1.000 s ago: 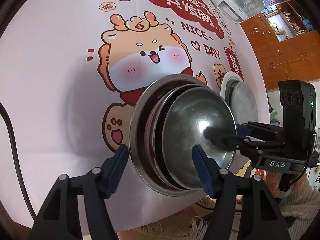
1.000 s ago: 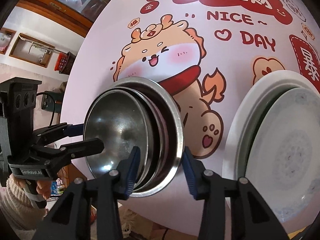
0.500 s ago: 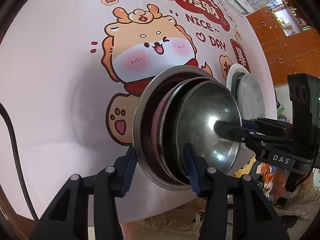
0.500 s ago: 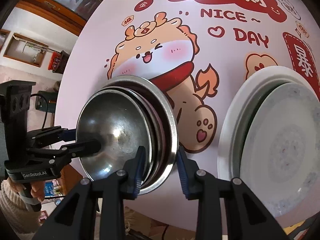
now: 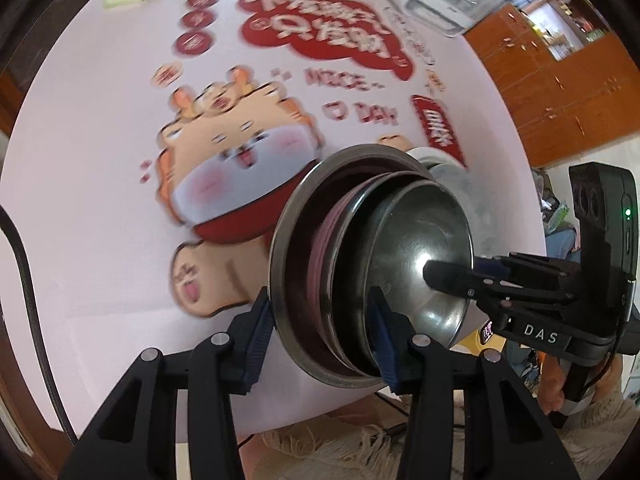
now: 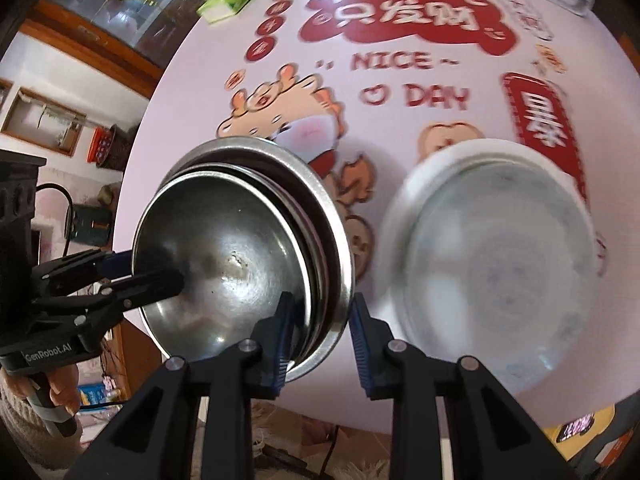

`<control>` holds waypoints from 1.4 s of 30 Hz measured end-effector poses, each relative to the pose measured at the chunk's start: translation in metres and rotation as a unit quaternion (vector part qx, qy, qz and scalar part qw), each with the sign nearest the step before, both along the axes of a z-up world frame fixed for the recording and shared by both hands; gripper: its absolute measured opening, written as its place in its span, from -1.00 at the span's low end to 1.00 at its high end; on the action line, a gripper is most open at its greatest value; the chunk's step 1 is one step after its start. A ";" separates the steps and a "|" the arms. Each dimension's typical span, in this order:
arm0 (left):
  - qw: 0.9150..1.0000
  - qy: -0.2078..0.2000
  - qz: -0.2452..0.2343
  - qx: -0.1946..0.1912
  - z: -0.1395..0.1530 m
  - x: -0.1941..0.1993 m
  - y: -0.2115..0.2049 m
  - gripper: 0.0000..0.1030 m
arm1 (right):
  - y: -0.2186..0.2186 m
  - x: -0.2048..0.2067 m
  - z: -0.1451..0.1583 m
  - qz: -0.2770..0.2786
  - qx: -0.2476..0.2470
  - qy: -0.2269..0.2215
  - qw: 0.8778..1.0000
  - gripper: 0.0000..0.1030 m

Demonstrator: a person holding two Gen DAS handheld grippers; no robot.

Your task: Organize plates and bowls

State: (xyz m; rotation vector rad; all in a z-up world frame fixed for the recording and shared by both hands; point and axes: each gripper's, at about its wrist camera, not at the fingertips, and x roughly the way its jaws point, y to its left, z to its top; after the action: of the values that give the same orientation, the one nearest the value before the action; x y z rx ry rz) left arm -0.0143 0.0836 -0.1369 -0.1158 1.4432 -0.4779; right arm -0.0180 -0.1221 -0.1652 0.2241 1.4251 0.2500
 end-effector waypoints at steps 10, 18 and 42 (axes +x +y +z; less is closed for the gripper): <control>0.998 -0.001 -0.064 -0.019 -0.006 0.003 -0.119 -0.15 | -0.098 -0.018 0.012 -0.070 -0.056 -0.015 0.996 -0.47; 0.996 0.031 -0.077 -0.015 -0.043 0.001 -0.170 -0.15 | -0.142 -0.021 -0.010 -0.084 -0.092 0.001 0.992 -0.47; 0.998 0.030 -0.055 -0.007 -0.056 0.012 -0.183 -0.10 | -0.148 -0.003 -0.031 -0.070 -0.100 0.036 0.992 -0.35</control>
State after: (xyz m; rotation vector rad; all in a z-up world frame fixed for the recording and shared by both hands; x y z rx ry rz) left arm -0.0020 -0.0992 -0.1926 -0.0634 1.5105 -0.5787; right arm -0.0205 -0.2699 -0.1966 0.1694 1.4868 -0.0161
